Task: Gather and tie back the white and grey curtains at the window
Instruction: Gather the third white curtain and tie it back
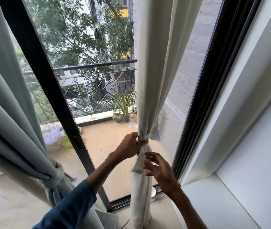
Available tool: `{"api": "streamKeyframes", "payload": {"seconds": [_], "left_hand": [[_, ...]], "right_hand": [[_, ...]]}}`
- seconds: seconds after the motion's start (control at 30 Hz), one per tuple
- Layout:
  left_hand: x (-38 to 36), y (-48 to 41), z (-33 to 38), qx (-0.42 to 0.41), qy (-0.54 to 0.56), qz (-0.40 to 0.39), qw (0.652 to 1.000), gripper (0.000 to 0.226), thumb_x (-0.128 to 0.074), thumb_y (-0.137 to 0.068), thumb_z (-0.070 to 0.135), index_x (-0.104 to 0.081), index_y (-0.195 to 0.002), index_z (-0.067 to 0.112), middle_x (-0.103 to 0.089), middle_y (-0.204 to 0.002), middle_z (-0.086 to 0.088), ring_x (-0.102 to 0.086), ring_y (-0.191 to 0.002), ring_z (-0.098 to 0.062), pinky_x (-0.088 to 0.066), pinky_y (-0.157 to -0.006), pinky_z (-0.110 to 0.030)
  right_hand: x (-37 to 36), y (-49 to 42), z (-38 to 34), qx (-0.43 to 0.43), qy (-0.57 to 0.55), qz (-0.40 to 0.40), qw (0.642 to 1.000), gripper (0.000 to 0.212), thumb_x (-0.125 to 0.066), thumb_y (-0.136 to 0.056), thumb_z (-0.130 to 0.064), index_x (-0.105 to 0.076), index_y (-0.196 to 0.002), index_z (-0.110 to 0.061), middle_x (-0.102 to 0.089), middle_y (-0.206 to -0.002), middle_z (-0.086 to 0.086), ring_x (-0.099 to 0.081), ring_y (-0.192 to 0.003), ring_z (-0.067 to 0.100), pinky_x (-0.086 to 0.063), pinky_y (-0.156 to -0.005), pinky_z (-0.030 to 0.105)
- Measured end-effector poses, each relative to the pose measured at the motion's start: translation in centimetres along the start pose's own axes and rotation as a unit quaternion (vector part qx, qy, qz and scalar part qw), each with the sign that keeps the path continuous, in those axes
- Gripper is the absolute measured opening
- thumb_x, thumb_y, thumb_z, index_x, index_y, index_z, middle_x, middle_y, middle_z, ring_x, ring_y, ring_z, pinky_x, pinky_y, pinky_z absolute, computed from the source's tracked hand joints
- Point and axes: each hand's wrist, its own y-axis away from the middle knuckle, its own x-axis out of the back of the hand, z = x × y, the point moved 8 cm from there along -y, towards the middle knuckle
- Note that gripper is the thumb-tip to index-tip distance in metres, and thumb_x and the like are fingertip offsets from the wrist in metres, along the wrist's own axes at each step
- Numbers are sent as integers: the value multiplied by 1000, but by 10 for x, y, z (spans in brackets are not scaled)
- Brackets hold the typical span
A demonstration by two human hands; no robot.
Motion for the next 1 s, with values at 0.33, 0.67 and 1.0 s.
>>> {"api": "streamKeyframes", "payload": {"seconds": [0.33, 0.67, 1.0], "left_hand": [[-6, 8, -6, 14, -4, 10, 1000, 20, -58, -94, 44, -63, -83, 28, -67, -58, 4, -65, -51, -11, -46, -50, -23], [9, 13, -20, -83, -14, -23, 996, 26, -57, -98, 39, -72, -106, 19, -67, -106, 2, -58, -110, -17, -46, -99, -38], [7, 29, -6, -112, 172, -114, 972, 49, -62, -93, 43, -67, -116, 0, -69, -117, -15, -64, -112, -29, -48, -102, -43]], "right_hand": [[4, -1, -13, 58, 83, 145, 984, 26, -74, -81, -27, -60, -102, -30, -73, -93, -8, -72, -77, 15, -59, -64, 45], [30, -12, -18, 14, -85, 135, 987, 12, -70, -87, 0, -73, -95, -8, -73, -79, 9, -71, -64, 25, -53, -52, 34], [13, -19, -17, -40, -353, -9, 935, 31, -75, -79, -3, -69, -108, 5, -71, -109, 21, -70, -102, 27, -58, -88, 33]]}}
